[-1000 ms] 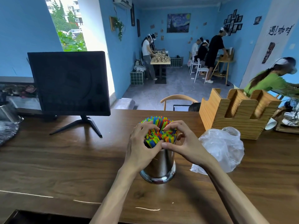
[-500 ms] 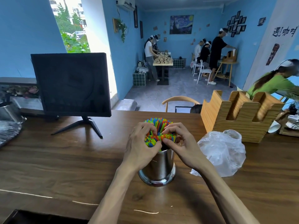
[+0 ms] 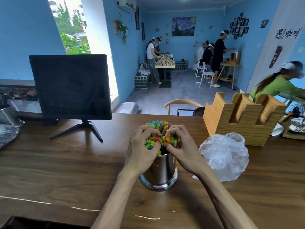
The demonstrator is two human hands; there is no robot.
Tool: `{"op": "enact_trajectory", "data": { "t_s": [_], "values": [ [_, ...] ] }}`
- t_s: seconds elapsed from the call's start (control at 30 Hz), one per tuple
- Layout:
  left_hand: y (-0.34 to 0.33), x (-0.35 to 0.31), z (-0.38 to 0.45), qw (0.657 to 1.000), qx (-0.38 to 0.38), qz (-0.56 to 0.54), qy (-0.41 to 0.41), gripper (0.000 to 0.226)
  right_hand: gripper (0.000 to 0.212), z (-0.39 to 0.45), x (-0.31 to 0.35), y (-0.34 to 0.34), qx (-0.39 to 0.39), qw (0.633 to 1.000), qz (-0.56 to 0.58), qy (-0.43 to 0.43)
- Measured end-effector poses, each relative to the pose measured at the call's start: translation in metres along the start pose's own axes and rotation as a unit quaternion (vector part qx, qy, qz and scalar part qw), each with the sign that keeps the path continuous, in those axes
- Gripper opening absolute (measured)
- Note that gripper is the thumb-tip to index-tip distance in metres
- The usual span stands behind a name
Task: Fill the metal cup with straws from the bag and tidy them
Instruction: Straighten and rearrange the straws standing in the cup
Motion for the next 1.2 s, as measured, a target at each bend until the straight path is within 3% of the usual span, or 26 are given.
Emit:
{"op": "enact_trajectory", "data": {
  "t_s": [0.4, 0.57, 0.87, 1.2],
  "values": [
    [0.006, -0.009, -0.001, 0.999, 0.005, 0.039, -0.032, 0.024, 0.020, -0.007, 0.001, -0.003, -0.003, 1.000, 0.012, 0.019],
    [0.012, -0.017, 0.000, 0.996, -0.028, 0.062, -0.057, 0.017, 0.018, -0.010, -0.001, -0.005, 0.000, 1.000, 0.025, 0.019],
    [0.025, -0.026, -0.013, 0.968, -0.152, 0.137, -0.146, 0.012, 0.020, -0.014, 0.001, -0.004, -0.005, 0.999, 0.035, 0.017],
    [0.019, -0.019, -0.020, 0.972, -0.160, 0.106, -0.136, 0.018, 0.023, -0.019, 0.001, -0.001, -0.018, 0.999, 0.026, 0.008]
  ]
}}
Point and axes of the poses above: each hand's wrist, its own z-axis towards the middle knuckle, its own y-axis out of the back of the hand, x = y × z, the point moved 9 cm from there along z, towards the middle knuckle, and after that the axes turned 7 degrees about x, right-handed, at the moved point
